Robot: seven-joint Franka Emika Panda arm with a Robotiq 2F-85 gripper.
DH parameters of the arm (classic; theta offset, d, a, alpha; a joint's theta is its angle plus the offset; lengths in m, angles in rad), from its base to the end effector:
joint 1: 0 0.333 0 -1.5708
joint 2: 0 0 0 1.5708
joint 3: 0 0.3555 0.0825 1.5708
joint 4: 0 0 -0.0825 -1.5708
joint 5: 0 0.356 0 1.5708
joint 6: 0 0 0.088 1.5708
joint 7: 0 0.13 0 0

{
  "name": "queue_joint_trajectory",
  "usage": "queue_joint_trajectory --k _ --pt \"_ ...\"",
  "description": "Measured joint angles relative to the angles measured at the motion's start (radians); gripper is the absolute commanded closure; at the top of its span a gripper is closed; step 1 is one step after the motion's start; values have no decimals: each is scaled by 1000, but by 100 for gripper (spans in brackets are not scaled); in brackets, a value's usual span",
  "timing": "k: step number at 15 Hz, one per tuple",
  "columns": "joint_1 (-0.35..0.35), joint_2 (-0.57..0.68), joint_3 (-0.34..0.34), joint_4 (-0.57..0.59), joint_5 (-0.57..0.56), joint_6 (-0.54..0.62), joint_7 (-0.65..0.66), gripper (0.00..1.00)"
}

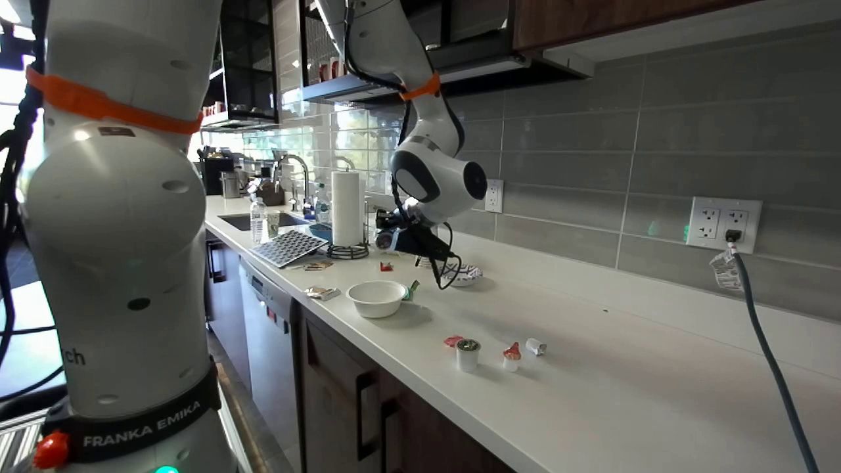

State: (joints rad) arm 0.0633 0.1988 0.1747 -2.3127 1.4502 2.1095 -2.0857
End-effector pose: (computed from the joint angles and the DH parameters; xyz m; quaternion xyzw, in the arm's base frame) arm 0.4756 0.1823 0.3103 -0.6963 -0.4877 -0.3081 0.4272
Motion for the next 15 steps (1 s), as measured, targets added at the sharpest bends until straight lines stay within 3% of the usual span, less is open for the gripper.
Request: queue_joint_trajectory --k 9,15 --pt "0 -12 -44 -53 58 -190 -82 94" --pt "0 -9 -56 -64 99 -252 -101 94"
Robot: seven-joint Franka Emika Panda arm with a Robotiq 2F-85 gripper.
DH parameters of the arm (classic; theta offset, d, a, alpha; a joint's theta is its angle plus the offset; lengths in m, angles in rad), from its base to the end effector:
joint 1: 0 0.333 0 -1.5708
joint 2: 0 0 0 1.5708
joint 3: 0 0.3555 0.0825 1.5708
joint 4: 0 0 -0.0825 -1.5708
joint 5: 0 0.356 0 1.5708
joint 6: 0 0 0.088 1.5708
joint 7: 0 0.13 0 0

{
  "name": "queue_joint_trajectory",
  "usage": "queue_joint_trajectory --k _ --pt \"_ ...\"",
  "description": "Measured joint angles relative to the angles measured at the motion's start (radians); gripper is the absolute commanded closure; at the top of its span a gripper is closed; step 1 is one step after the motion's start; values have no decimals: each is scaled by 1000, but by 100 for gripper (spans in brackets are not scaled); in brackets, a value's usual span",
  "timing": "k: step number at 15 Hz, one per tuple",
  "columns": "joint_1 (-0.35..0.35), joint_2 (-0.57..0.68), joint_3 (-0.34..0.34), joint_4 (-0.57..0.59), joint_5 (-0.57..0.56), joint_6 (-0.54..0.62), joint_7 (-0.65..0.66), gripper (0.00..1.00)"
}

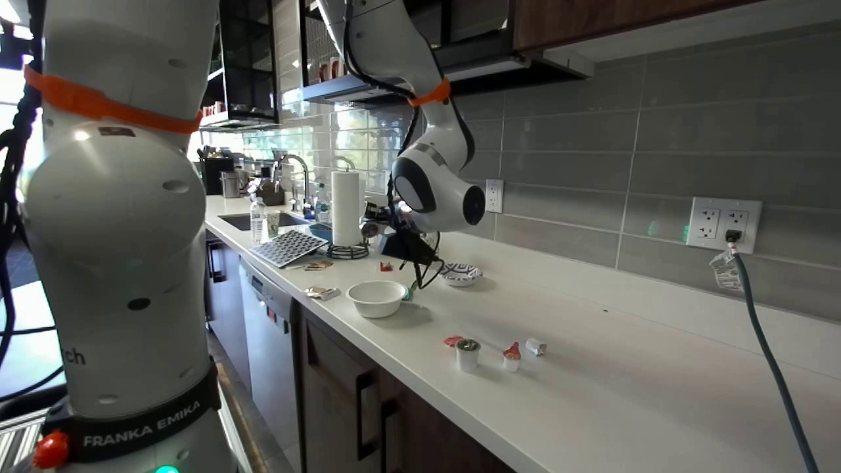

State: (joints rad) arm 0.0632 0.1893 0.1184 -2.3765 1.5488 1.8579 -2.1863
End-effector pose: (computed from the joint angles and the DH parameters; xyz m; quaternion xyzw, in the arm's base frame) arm 0.4496 0.1834 0.3129 -0.6355 -0.4581 -0.3437 0.5178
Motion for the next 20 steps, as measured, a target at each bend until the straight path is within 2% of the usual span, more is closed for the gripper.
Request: queue_joint_trajectory --k 13,14,18,19,20 --pt "3 32 -16 -11 143 -21 -54 94" --pt "3 36 -18 -11 148 -16 -61 76" --pt "4 42 -23 -11 153 -13 -70 76" --pt "4 42 -23 -11 153 -13 -71 94" --pt "4 42 -23 -11 154 -13 -71 94"
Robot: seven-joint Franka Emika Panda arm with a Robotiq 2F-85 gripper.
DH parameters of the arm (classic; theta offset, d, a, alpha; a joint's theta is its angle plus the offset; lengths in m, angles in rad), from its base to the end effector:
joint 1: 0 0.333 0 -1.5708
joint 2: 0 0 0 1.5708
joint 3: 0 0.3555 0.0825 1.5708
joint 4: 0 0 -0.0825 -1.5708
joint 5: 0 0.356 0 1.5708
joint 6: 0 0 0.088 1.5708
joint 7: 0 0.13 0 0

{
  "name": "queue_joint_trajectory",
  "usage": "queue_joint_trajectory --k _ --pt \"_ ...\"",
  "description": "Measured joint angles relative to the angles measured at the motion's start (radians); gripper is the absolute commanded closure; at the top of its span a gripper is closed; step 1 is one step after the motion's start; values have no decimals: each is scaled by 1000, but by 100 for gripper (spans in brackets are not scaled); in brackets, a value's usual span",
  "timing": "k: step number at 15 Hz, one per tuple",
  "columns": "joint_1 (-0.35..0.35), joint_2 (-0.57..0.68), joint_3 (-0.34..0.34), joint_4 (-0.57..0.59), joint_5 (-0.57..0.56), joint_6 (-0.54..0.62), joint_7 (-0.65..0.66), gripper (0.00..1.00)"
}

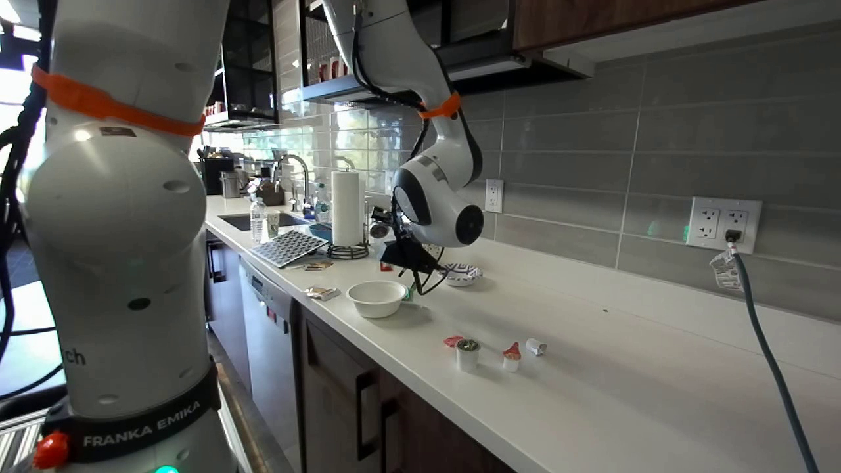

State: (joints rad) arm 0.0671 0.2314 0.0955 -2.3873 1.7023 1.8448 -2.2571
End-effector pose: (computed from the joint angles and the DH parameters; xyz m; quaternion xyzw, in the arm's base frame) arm 0.4602 0.1769 0.2983 -0.6429 -0.4023 -0.3940 0.5192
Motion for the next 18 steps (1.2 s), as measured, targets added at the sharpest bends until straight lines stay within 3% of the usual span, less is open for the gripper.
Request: queue_joint_trajectory --k 9,18 --pt "-19 46 -56 5 -2 -277 -40 94" --pt "-23 77 -78 8 5 -336 -133 94"
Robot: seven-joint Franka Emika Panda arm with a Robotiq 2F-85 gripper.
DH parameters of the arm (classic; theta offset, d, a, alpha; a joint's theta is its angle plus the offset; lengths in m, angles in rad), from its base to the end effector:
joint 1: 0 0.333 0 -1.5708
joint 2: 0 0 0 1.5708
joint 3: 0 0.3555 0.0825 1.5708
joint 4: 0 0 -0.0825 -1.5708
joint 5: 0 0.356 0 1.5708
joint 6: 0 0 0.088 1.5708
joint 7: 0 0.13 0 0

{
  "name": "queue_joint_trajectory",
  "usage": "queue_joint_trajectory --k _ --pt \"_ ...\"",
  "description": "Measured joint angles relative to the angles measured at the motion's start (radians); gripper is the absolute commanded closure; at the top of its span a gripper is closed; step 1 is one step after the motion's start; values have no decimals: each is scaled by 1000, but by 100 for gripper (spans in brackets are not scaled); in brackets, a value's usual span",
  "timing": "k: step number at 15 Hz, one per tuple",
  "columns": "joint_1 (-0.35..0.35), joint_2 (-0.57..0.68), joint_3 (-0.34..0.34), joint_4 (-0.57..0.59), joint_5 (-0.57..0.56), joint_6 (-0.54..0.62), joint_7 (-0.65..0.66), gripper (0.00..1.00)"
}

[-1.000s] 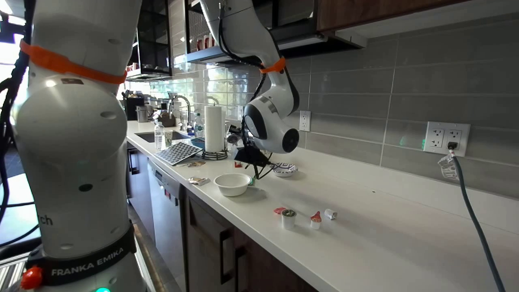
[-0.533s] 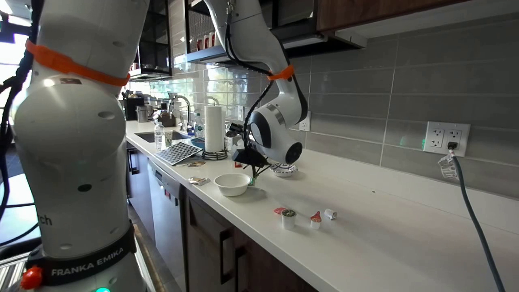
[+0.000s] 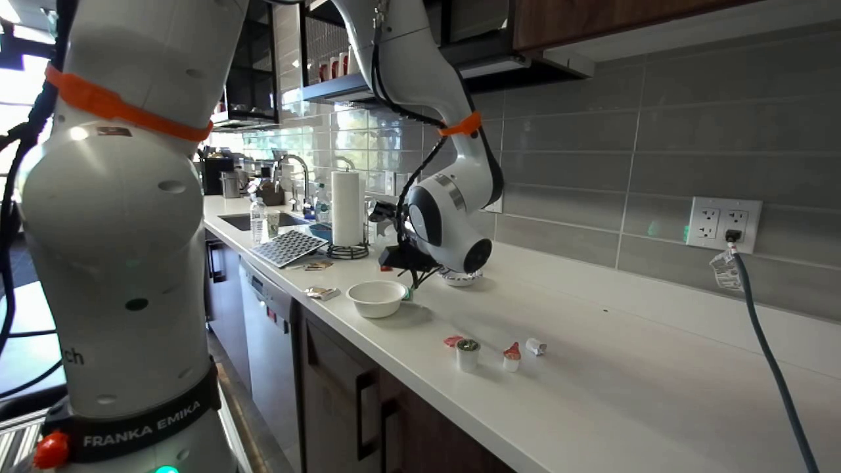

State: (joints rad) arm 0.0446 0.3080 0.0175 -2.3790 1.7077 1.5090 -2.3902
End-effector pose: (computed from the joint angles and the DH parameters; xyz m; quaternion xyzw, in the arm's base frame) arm 0.4594 0.1625 0.3003 -0.5402 -0.3846 -0.4551 0.5943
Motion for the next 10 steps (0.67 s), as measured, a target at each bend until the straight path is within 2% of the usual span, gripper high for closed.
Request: queue_joint_trajectory --k 3,5,10 --pt "-2 1 -3 0 10 -22 -13 94" --pt "-3 -2 -7 0 12 3 -39 94" --pt "-10 0 -16 0 10 -64 -42 94"
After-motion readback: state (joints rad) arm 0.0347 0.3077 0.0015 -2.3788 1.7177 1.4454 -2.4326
